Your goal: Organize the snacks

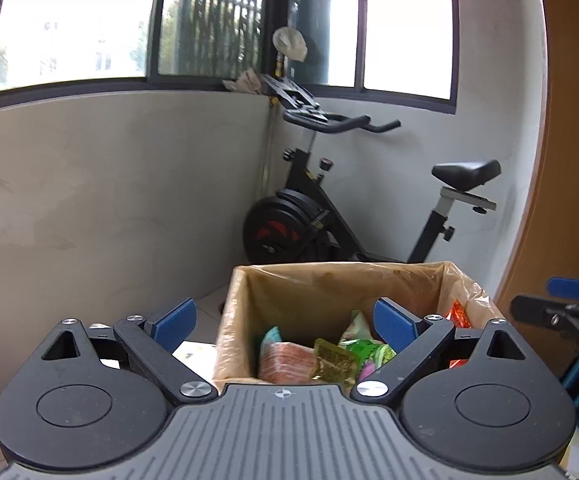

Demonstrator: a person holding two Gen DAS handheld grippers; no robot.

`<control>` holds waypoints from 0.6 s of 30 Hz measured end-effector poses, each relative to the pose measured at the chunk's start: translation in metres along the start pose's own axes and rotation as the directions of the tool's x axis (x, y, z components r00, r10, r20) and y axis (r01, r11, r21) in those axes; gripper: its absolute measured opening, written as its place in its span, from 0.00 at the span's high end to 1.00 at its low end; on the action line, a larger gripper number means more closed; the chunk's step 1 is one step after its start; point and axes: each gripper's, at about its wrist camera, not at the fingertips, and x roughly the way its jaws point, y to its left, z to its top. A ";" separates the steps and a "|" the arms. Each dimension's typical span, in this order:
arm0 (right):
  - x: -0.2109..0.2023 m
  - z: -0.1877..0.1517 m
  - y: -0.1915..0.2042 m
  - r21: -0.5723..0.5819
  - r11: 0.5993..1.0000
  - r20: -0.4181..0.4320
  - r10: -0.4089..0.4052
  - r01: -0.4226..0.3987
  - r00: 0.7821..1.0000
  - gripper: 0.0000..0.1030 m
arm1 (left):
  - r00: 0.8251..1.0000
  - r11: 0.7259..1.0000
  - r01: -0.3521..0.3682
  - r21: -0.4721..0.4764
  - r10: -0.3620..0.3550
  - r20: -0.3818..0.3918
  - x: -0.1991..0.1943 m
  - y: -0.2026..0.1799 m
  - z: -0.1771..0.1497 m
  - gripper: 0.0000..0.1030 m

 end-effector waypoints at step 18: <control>-0.071 -0.006 0.039 0.014 1.000 0.024 -0.003 0.003 1.000 0.00 | 0.991 0.992 -0.126 0.024 0.125 0.038 -0.084 -0.009 -0.014 0.06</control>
